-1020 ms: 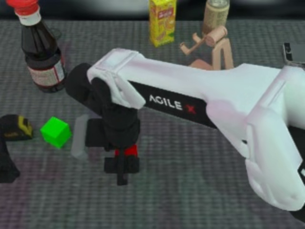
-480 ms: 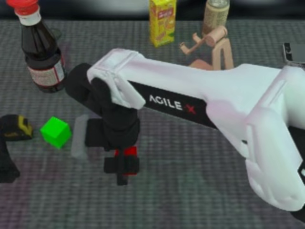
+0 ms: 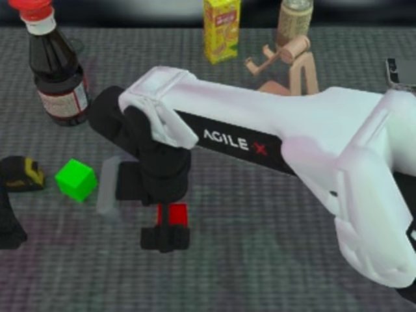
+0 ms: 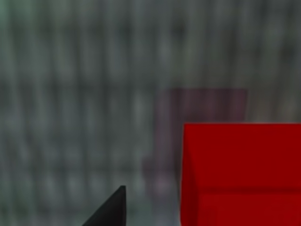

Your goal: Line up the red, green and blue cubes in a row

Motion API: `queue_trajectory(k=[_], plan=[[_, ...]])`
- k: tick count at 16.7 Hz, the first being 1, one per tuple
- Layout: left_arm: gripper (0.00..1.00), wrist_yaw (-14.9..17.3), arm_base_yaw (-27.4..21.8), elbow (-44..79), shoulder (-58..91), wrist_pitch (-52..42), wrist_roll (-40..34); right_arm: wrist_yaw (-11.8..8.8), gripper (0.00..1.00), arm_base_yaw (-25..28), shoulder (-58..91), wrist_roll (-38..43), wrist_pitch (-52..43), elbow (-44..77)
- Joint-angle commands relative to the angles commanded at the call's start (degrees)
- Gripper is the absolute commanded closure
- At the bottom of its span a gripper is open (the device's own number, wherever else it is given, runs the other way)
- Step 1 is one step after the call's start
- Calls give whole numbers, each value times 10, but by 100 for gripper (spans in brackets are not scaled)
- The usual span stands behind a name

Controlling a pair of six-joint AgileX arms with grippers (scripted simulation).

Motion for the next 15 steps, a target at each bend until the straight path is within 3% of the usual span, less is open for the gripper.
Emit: queue_trajectory(k=[8,15], plan=[[0,0,0,0,0,0,0,0,0,1,1,-2,-10,10],[0,0,0,0,0,0,0,0,0,3,3,-1,-153,155]])
